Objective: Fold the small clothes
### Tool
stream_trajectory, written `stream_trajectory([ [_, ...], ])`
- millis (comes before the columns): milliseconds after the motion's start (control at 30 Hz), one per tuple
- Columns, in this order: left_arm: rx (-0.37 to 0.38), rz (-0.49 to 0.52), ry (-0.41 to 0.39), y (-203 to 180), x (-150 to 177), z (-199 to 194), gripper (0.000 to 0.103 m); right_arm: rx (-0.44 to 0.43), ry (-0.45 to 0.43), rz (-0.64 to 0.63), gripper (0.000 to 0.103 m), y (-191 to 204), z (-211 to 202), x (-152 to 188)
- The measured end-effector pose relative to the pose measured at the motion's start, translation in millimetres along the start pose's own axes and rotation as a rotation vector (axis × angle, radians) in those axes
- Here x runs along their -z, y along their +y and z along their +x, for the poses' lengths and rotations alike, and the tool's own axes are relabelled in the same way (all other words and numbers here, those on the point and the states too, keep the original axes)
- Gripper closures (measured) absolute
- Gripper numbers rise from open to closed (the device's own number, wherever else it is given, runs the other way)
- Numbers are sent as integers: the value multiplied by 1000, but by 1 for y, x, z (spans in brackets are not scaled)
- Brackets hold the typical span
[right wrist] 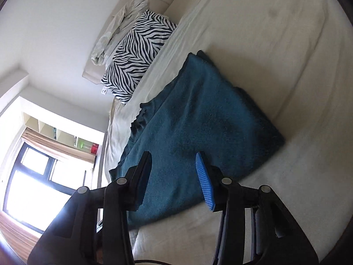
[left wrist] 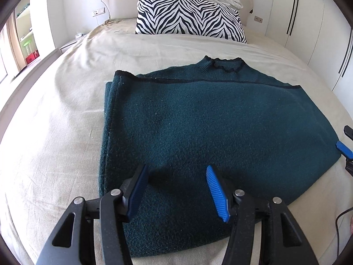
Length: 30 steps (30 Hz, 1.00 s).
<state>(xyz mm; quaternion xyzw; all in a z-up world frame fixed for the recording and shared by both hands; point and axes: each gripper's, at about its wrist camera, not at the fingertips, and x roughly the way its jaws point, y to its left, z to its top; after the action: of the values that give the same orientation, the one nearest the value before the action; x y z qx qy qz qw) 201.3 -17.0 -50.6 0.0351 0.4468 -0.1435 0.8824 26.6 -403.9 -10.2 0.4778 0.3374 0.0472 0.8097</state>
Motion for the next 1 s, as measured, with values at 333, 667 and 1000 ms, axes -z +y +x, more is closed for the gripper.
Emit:
stream_trajectory([
  [333,37,10,47,-9,10,10,45,-56,265,-24,64,17,100,43],
  [667,24,-17,14,0,6,7,45,0,-11,137,64,-56,4,1],
  [1000,91,-155,-128,36,-9,-11,44,107,-146,234,52,-98,-91,-11],
])
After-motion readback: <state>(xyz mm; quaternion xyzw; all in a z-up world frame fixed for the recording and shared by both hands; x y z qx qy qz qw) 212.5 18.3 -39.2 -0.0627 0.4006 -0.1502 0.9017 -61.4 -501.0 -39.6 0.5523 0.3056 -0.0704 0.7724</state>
